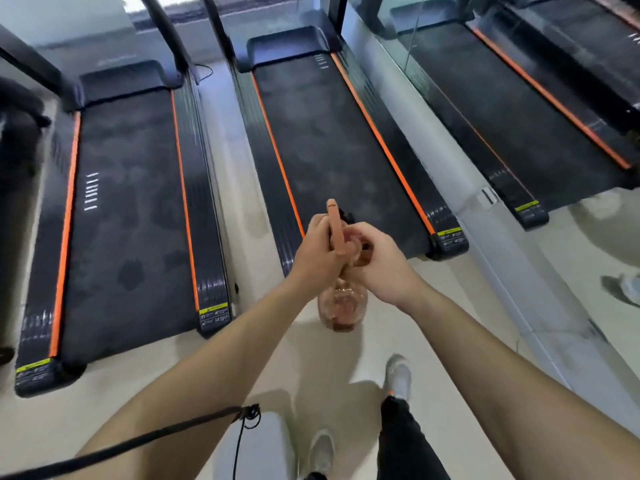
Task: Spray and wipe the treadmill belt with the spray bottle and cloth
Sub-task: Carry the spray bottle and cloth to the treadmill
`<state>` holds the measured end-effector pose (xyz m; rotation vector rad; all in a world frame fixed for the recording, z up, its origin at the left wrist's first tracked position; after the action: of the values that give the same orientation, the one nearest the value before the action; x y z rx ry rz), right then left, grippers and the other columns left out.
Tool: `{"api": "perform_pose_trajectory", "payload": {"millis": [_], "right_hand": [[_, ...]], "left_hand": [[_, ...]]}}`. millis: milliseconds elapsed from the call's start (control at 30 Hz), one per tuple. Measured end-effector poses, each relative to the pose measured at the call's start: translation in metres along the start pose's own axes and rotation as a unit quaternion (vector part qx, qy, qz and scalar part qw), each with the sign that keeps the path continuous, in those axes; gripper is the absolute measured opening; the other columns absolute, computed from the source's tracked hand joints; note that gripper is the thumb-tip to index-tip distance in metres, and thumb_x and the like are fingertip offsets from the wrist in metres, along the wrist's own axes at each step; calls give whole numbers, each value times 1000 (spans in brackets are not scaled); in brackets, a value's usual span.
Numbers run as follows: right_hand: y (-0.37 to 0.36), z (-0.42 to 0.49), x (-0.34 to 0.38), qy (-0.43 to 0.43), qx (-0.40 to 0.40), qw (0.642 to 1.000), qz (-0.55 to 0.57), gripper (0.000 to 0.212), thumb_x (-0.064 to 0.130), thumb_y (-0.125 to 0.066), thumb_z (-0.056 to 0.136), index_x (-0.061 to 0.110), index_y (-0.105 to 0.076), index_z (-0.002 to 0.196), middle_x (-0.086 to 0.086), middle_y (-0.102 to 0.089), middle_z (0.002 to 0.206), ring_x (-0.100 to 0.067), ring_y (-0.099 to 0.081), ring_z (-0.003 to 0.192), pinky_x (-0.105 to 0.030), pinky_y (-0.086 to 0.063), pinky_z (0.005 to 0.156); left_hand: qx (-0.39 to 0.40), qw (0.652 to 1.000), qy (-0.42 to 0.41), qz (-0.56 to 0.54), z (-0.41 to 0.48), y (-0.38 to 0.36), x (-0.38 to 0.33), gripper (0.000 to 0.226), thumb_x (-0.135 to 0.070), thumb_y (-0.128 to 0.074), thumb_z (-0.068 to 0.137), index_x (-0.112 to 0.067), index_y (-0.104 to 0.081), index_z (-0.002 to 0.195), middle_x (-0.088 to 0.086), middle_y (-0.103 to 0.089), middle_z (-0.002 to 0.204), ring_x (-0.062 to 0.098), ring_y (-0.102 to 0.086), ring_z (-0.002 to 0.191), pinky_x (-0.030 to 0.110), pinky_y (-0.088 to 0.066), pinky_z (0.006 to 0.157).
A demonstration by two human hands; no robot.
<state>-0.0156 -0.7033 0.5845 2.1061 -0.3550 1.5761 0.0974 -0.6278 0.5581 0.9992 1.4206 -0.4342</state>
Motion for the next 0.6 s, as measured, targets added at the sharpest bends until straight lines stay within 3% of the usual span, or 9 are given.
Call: {"api": "perform_pose_trajectory", "payload": {"millis": [100,167,233,300,367,433,500,533,600], "right_hand": [[53,47,-10,-25,-2,993,114,45,-2,-71,84,24,-61,119,0,-69,119,-21,-71,105,-37,-61,88],[93,91,-24,-56,-84,990,97,38,1,-62,87,25,-61,118,-5,-65,123,-23,-66,109,-41,-56,92],[130,137,-35,-110,-100,988,33,49,7,-58,91,31,-55,133,-9,-50,141,-27,-56,121,-44,-49,99],[157,177,-32,-151,-43,987,30,65,17,-58,94,32,-37,153,-7,-34,156,-30,-41,139,-46,-39,107],[174,215,-20,-192,12,978,83,72,30,-56,95,33,-25,160,-2,-37,156,-29,-37,142,-52,-32,113],[185,250,-1,-227,55,960,152,60,41,-52,91,27,-44,149,-3,-58,134,-29,-57,119,-53,-43,103],[194,282,24,-227,86,948,206,38,38,-48,92,16,-62,118,-8,-65,108,-26,-62,91,-42,-49,82],[198,299,34,-218,88,943,237,36,38,-50,91,14,-65,113,-10,-66,106,-27,-63,90,-42,-51,82],[206,332,49,-196,94,927,307,45,39,-55,91,10,-67,123,-15,-70,119,-32,-67,106,-47,-52,100]], "left_hand": [[-56,998,11,-19,57,-9,-17,18,-17,-60,79,-35,-61,82,22,-63,109,19,-63,87,20,-50,74],[-62,998,10,-31,96,-15,-34,31,-18,-57,75,-46,-62,85,26,-63,112,18,-61,86,27,-51,80],[-66,997,-3,-45,135,-22,-53,35,-16,-56,74,-45,-57,94,26,-64,109,18,-60,88,37,-51,85],[-60,996,-18,-61,171,-28,-76,49,-15,-54,78,-41,-53,119,17,-63,103,18,-59,92,37,-51,88],[-41,997,-26,-53,208,-30,-94,81,-14,-53,80,-31,-30,155,3,-62,100,17,-59,94,36,-51,94],[-48,998,-20,-42,244,-26,-111,87,-14,-53,77,-10,-31,161,-5,-61,94,9,-59,87,34,-51,88],[-63,997,-21,-40,277,-17,-130,73,-15,-53,74,4,-46,145,-8,-60,89,3,-57,78,26,-47,80],[-77,995,-27,-55,293,-11,-138,76,-15,-53,73,9,-43,144,-8,-61,88,5,-57,78,22,-46,77],[-106,988,-32,-104,323,2,-154,82,-11,-53,73,14,-34,148,-6,-62,88,15,-54,81,22,-47,74]]}}
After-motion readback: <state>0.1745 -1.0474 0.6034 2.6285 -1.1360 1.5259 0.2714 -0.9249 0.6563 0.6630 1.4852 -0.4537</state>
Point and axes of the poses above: each hand's wrist, its own z-axis towards the middle knuckle, its own y-axis out of the back of the hand, x = y × z, the point moved 1 cm from there along z, towards the middle knuckle
